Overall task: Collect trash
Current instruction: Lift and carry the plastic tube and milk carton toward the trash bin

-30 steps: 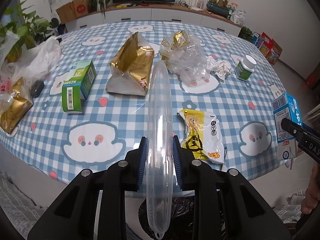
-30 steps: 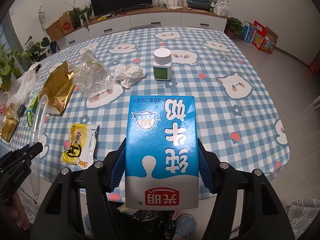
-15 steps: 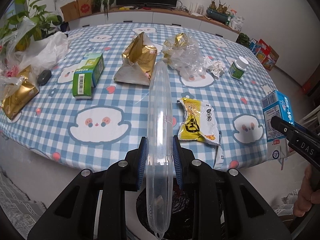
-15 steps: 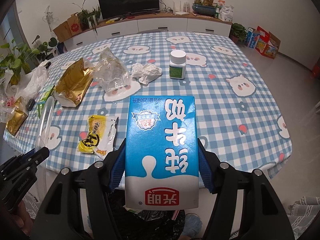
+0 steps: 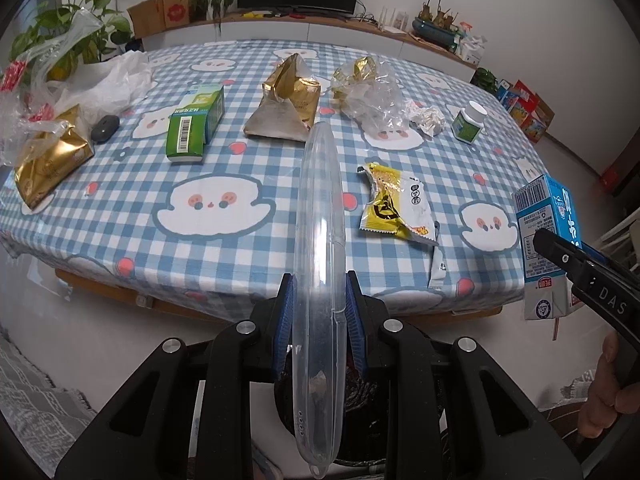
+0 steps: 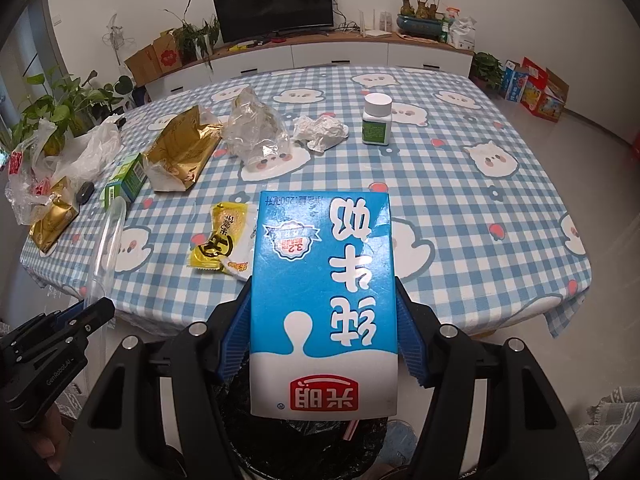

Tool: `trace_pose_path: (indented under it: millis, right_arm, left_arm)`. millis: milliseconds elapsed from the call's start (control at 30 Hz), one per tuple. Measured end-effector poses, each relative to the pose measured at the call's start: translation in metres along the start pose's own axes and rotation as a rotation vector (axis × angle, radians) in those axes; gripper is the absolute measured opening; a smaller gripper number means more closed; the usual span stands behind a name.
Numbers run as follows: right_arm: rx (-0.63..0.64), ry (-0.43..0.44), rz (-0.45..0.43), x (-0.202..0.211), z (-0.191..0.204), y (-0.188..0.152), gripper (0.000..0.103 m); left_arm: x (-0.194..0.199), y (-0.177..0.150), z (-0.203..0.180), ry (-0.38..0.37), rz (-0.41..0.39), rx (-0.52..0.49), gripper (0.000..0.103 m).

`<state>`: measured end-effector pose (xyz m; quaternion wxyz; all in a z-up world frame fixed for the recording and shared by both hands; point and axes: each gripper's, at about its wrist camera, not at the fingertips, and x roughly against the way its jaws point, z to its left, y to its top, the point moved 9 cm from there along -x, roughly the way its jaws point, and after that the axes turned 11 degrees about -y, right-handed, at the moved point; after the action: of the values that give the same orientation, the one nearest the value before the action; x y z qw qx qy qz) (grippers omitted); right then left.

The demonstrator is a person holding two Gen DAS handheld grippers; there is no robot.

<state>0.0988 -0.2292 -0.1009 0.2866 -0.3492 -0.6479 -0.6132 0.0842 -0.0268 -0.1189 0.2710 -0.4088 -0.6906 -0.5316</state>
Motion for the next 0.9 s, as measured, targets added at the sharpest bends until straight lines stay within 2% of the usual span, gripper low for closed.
trace_pose_path:
  millis: [400,900]
  right_arm:
    - [-0.002,0.026,-0.013,0.021,0.005,-0.034,0.060]
    - [0.033,0.016,0.012,0.027,0.022,-0.082,0.060]
  left_arm:
    - [0.017,-0.038,0.000,-0.009,-0.006,0.005,0.025]
    - [0.019,-0.085,0.006,-0.005,0.016,0.037,0.025]
